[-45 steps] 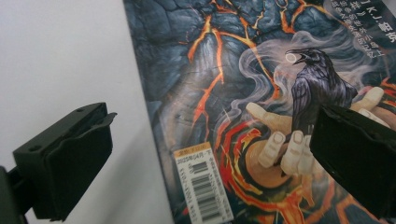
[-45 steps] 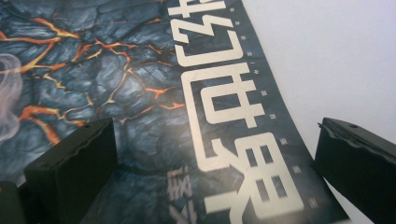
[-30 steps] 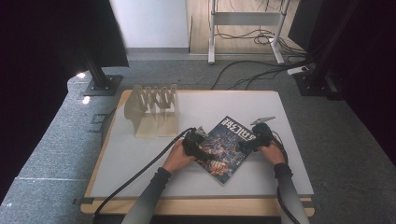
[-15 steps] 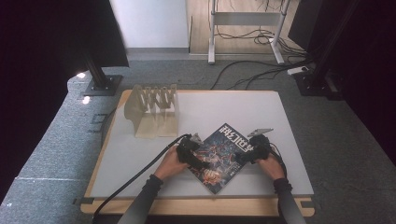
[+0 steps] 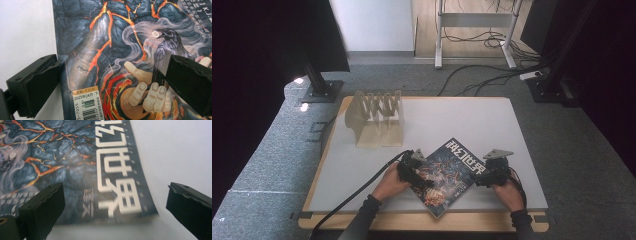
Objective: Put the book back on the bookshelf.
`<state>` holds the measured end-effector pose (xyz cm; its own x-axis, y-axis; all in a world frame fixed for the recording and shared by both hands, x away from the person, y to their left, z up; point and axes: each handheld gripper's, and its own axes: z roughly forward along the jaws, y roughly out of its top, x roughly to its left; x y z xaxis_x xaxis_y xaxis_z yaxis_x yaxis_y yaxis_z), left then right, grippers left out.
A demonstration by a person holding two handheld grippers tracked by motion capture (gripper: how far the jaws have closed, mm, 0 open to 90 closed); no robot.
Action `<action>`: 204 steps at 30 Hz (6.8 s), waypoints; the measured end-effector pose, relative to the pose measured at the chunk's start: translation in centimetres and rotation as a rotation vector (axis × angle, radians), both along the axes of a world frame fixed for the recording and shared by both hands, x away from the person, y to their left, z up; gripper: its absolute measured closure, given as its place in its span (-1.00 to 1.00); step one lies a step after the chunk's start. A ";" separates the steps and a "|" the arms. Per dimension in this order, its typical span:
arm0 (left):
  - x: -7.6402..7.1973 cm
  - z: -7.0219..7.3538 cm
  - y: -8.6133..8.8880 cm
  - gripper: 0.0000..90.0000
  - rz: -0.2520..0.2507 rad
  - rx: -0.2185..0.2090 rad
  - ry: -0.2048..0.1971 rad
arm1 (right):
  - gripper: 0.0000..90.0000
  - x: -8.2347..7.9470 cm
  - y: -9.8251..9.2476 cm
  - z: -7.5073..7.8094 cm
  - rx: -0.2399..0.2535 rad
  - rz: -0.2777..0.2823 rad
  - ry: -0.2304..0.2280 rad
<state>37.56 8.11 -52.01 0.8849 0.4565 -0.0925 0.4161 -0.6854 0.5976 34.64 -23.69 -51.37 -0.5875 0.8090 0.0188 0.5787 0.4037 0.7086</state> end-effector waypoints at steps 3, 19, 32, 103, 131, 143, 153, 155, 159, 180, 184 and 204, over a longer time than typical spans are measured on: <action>-0.4 0.0 -0.2 -1.00 0.008 0.006 0.003 | -0.96 -1.1 -0.8 0.0 -0.007 -0.007 0.004; -1.1 0.7 0.7 -1.00 -0.051 0.031 0.038 | -1.00 -1.1 -1.3 -1.5 -0.032 -0.012 0.045; 1.6 1.1 5.9 -1.00 0.122 0.108 -0.072 | -1.00 1.3 -0.6 -1.6 -0.031 -0.063 0.028; -0.9 -0.9 3.7 -1.00 0.145 -0.025 -0.104 | -0.67 8.5 5.0 0.8 0.065 -0.006 0.076; -1.0 -0.9 3.6 -1.00 0.150 -0.017 -0.111 | -0.06 8.1 3.3 0.2 0.279 -0.028 0.198; -1.0 -0.9 3.5 -1.00 0.150 -0.013 -0.111 | 0.03 8.7 3.4 -0.7 0.298 -0.047 0.215; -1.0 -1.0 3.5 -1.00 0.152 -0.013 -0.112 | 0.14 9.4 3.6 0.7 0.359 -0.009 0.205; -1.0 -1.0 3.5 -1.00 0.152 -0.014 -0.112 | 0.18 10.2 4.2 0.5 0.363 0.002 0.213; -1.0 -1.0 3.5 -1.00 0.152 -0.014 -0.112 | 0.27 10.6 4.9 0.3 0.302 0.003 0.222; -0.9 -0.9 3.6 -1.00 0.150 -0.015 -0.101 | 0.86 6.6 7.2 6.6 0.140 0.195 0.032; -0.6 -0.6 3.8 -1.00 0.161 -0.037 -0.063 | 0.86 5.7 7.9 8.1 0.131 0.217 -0.005; 2.8 1.8 2.8 -0.74 0.086 -0.213 0.075 | 0.86 3.2 7.7 12.3 0.171 0.274 -0.096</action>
<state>40.39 10.88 -50.25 0.8304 0.4936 -0.2584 0.5163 -0.5074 0.6900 37.87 -16.03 -39.09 -0.7881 0.6110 0.0744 0.3924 0.4056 0.8255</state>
